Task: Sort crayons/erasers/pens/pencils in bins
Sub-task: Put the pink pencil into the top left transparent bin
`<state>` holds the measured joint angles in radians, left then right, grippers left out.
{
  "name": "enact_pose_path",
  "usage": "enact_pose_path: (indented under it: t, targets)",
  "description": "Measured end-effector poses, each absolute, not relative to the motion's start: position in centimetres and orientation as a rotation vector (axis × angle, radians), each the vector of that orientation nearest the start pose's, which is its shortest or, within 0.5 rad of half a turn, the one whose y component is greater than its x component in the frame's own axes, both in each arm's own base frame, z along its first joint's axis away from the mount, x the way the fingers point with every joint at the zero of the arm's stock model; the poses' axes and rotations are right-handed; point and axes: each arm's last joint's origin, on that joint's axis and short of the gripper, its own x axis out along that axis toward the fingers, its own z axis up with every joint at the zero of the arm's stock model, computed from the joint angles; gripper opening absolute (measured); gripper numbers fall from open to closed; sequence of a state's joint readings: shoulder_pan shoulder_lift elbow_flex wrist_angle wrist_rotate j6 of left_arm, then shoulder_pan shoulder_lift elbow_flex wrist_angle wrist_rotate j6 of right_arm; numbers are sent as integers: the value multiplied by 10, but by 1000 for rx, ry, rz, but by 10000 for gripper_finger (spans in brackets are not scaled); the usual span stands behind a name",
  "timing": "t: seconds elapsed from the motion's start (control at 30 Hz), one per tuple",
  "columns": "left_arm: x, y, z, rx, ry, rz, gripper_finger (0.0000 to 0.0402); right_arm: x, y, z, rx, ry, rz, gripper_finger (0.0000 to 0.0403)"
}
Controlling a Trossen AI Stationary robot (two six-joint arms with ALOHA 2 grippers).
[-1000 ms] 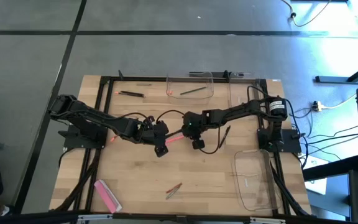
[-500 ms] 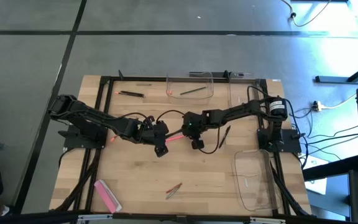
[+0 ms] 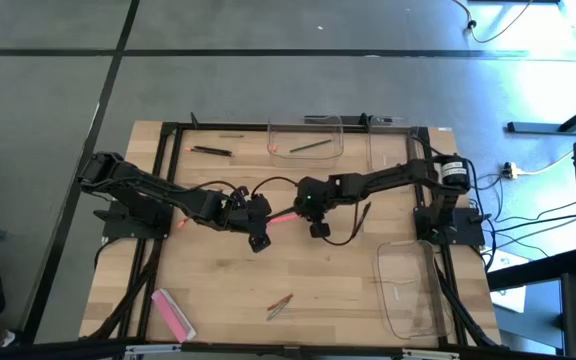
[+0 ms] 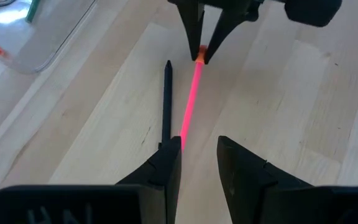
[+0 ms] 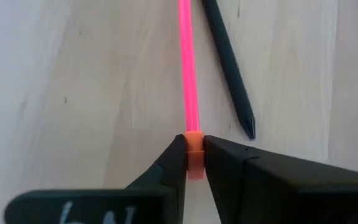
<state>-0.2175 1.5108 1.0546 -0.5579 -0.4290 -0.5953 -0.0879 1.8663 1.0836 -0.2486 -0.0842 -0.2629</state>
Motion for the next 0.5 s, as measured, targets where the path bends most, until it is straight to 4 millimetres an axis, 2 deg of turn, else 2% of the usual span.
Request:
enact_pose_path:
  t: [0.23, 0.5]
  targets:
    - [296, -53, 233, -225, 862, 466, 96, 352, -31, 168, -170, 1005, 89, 54]
    - [296, -53, 233, -226, 858, 465, 96, 337, -51, 205, -198, 944, -51, 54]
